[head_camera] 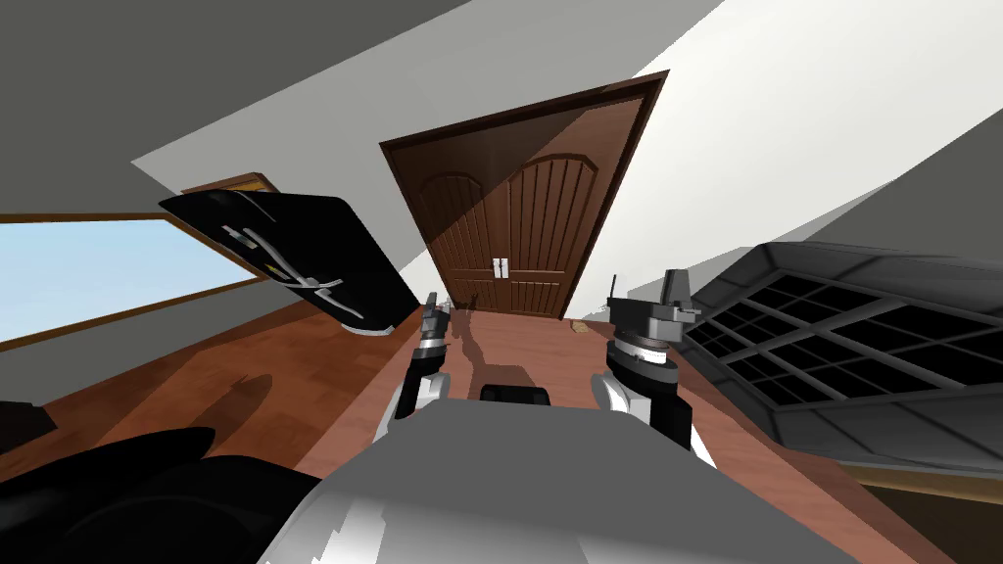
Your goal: Pull the door open
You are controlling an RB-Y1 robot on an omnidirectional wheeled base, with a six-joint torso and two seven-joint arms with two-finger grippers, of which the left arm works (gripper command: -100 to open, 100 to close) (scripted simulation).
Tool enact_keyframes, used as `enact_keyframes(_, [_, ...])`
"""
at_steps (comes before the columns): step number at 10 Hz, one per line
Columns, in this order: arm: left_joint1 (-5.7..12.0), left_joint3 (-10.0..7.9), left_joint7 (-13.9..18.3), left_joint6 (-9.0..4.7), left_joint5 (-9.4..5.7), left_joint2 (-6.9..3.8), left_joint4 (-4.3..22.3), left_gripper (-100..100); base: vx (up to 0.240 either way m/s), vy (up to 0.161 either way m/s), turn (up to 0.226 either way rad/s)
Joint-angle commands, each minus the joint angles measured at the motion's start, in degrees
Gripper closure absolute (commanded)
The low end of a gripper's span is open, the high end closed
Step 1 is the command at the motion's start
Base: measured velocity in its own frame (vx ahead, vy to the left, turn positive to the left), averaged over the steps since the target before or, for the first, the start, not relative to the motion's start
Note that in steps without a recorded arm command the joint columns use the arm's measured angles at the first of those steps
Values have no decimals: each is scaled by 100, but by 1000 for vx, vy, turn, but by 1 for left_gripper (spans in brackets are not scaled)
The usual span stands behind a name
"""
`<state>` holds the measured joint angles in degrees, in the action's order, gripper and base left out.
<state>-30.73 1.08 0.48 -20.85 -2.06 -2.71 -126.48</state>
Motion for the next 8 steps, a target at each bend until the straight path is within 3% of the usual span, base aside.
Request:
enact_keyframes(1, [76, -11, 17, 16, -9, -47, 169, -100, 92, 10, -44])
enact_keyframes(8, [428, -61, 95, 91, -53, -209, 951, -100, 172, 7, -46])
